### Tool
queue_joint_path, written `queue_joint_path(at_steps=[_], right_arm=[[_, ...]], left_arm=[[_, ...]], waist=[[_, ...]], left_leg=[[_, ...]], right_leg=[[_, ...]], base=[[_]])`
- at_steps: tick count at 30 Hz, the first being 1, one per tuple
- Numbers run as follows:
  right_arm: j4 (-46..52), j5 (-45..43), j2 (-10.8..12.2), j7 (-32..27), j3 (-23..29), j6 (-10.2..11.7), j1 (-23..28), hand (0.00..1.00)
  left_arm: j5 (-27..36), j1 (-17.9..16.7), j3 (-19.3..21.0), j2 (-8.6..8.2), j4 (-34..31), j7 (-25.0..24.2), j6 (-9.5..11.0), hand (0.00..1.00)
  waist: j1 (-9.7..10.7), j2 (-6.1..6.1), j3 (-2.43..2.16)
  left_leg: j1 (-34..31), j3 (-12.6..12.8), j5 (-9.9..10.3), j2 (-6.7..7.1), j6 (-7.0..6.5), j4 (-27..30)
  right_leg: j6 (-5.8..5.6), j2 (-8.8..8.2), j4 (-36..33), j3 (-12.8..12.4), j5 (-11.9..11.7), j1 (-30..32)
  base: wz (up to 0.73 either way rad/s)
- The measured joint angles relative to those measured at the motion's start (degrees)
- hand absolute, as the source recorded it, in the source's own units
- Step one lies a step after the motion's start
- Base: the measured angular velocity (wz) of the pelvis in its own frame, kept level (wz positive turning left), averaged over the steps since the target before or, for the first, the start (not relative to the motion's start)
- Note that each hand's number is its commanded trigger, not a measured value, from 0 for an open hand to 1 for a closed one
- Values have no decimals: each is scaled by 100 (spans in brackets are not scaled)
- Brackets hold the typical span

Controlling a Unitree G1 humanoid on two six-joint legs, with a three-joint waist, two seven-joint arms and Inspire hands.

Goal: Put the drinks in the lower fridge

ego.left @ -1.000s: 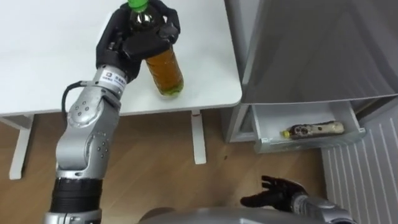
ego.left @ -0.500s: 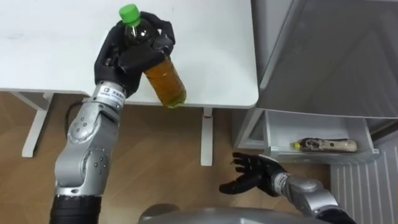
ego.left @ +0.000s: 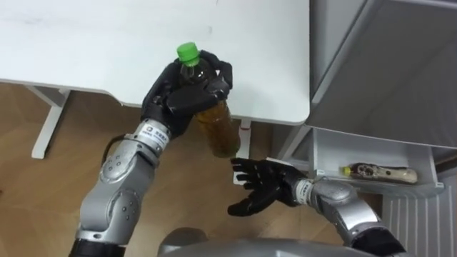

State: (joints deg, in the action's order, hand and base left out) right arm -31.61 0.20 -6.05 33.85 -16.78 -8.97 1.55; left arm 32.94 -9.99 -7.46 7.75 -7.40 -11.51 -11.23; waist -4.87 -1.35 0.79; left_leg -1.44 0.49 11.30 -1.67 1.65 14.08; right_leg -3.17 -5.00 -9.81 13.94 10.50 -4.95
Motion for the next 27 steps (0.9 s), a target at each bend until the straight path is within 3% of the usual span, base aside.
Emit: queue_joint_path(at_steps=[11,22,27], right_arm=[[135,458,0,188,-56,-65,0,0],[322,708,35,265,-220,-67,2,0],[322,891,38,260,-229,-67,3,0]], left_arm=[[7,0,-422,-9,281,-88,1,100],[3,0,-520,7,438,-228,0,100],[-18,-2,-547,107,438,-280,1,100]], waist=[[31,35,16],[43,37,15],[144,44,14]], left_leg=[[-29,-94,0,19,0,5],[-64,-108,0,21,0,55],[-86,-110,0,21,0,93]], right_leg=[[-4,-1,2,51,3,-20],[-4,0,1,64,2,-18],[-2,0,-1,73,1,-20]], base=[[4],[0],[0]])
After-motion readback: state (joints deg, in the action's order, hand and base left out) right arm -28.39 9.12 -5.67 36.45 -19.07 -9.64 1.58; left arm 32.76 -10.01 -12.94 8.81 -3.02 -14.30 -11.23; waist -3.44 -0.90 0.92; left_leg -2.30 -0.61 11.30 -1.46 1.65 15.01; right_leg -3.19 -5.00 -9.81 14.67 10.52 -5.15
